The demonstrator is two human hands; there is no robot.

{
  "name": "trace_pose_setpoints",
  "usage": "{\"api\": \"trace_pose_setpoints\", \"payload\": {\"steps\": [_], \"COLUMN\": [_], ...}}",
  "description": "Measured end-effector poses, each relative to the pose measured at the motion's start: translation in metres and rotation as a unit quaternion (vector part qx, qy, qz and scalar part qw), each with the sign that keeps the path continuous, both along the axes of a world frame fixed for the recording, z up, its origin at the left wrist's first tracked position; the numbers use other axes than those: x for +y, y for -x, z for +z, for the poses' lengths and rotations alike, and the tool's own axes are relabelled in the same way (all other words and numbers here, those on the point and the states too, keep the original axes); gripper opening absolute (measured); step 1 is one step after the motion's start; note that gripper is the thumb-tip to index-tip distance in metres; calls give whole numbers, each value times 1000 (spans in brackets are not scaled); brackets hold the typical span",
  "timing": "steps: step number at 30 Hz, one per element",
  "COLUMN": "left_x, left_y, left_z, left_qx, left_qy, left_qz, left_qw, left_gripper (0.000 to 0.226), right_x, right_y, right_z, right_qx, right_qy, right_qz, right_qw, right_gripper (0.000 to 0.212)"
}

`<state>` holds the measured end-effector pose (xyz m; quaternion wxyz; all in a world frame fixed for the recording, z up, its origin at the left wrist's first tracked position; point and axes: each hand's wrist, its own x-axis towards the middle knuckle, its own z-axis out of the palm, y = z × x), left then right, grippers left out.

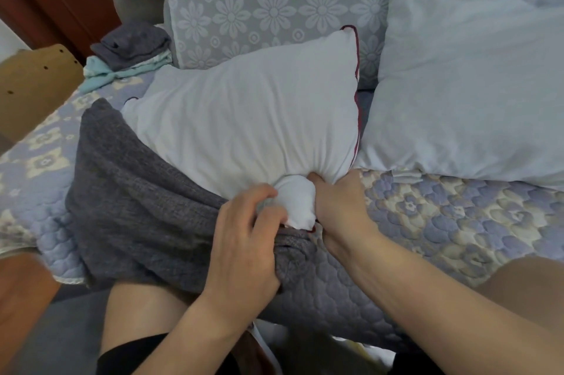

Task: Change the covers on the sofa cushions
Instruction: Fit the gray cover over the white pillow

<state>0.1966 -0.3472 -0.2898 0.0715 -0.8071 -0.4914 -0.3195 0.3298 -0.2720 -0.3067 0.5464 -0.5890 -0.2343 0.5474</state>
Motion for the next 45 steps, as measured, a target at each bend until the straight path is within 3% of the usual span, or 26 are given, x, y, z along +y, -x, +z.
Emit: {"api": "trace_pose_setpoints", "payload": {"steps": [2, 5, 8, 11, 15, 17, 19, 21, 23, 25, 28, 32, 35, 39, 43, 45], "left_x": [8, 20, 36, 59, 99, 110, 110, 108, 108, 112, 115, 124, 138, 156, 171, 173], "left_y": [1, 0, 3, 4, -8, -24, -43, -60, -65, -60, -48, -42, -35, -26, -13, -6], "left_z": [5, 18, 31, 53, 93, 103, 101, 95, 92, 94, 105, 127, 135, 138, 134, 131], "left_qx": [34, 106, 149, 137, 95, 80, 75, 68, 90, 121, 149, 108, 54, 39, -6, -37], "left_qy": [34, 68, 128, 210, 233, 209, 177, 149, 152, 174, 220, 424, 554, 680, 742, 753], "left_qz": [-15, -34, -26, -16, 31, 46, 60, 43, 7, -26, -61, -55, -70, -111, -151, -159], "left_qw": [999, 991, 980, 968, 967, 974, 980, 986, 984, 977, 962, 898, 828, 724, 653, 638], "left_gripper": [46, 47, 33, 10, 19, 20, 26, 33, 36, 30, 29, 23, 7, 30, 34, 24], "right_x": [-1, -7, -9, -9, -28, -46, -48, -34, -17, -8, -8, -2, 7, 8, 8, 8], "right_y": [-2, 1, -5, -26, -40, -31, -20, -16, -22, -38, -54, -49, -59, -72, -78, -76], "right_z": [-2, -3, -2, 12, 26, 32, 28, 20, 16, 19, 30, 34, 37, 34, 32, 32], "right_qx": [-6, 22, 38, 35, -147, -181, -193, -223, -237, -266, -343, -343, -241, -95, 96, 156], "right_qy": [-2, 1, 7, -18, -107, -175, -221, -244, -246, -237, -263, -235, -185, -147, -135, -131], "right_qz": [3, 48, 116, 191, 55, 107, 163, 144, 94, 27, -18, 37, 141, 243, 313, 324], "right_qw": [1000, 999, 992, 981, 982, 962, 942, 933, 935, 934, 902, 909, 942, 954, 935, 924], "right_gripper": [46, 50, 60, 37, 28, 34, 54, 69, 60, 36, 42, 40, 34, 7, 52, 57]}}
